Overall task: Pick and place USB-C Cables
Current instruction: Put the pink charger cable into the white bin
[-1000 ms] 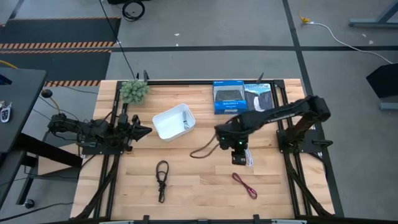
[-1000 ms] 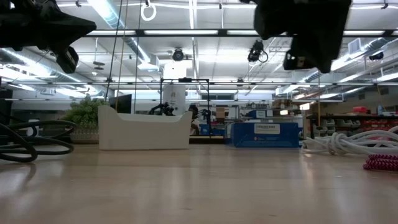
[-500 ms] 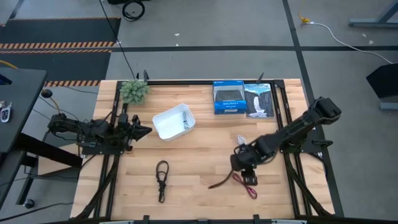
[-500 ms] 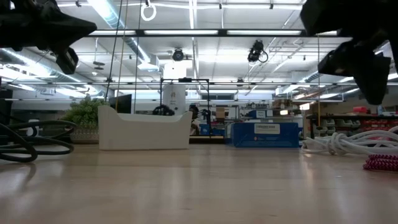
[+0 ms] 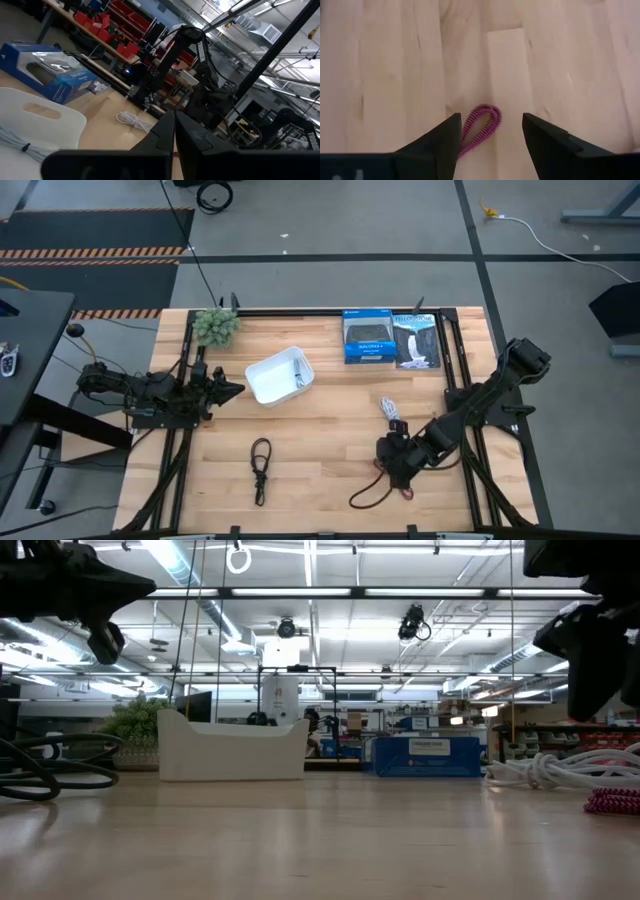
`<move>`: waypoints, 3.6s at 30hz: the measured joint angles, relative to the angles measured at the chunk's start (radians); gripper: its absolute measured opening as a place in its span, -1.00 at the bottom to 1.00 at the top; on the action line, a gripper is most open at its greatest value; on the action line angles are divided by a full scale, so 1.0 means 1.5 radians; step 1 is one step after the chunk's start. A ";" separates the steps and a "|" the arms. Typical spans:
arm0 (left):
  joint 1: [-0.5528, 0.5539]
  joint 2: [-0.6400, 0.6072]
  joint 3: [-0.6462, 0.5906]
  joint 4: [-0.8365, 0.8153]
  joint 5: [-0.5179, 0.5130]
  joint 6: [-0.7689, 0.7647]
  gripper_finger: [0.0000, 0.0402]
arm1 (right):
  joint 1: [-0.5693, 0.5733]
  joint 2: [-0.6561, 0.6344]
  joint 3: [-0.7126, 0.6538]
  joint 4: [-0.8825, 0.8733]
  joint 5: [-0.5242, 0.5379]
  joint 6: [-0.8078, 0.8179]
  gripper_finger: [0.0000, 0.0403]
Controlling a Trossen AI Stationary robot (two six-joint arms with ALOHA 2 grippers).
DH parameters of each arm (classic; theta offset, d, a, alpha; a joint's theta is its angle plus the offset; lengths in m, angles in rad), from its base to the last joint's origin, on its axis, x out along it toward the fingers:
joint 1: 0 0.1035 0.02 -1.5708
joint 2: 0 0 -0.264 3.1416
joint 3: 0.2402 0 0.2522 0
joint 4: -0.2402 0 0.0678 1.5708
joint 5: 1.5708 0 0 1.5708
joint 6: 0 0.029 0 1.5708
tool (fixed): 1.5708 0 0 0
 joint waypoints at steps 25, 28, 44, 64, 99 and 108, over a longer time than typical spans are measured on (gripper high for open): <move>0.000 0.000 0.000 -0.046 0.000 -0.047 -0.90 | 0.014 0.004 -0.192 0.283 0.065 -0.052 0.06; 0.000 0.000 0.000 -0.046 0.000 -0.047 -0.90 | 0.015 0.025 -0.210 0.328 0.070 -0.094 0.04; 0.000 0.000 0.000 -0.039 0.000 -0.046 -0.90 | 0.015 0.095 -0.215 0.449 0.091 -0.192 -0.53; 0.000 0.000 0.000 -0.045 0.000 -0.045 -0.90 | -0.020 -0.014 -0.207 0.376 0.033 -0.169 -0.97; 0.000 0.000 0.000 0.021 -0.100 -0.056 -0.90 | -0.434 -0.261 -0.206 0.383 -0.196 -0.171 -0.97; 0.000 0.000 0.000 0.150 -0.159 -0.082 -0.90 | -0.495 -0.261 -0.205 0.590 -0.181 -0.148 -0.97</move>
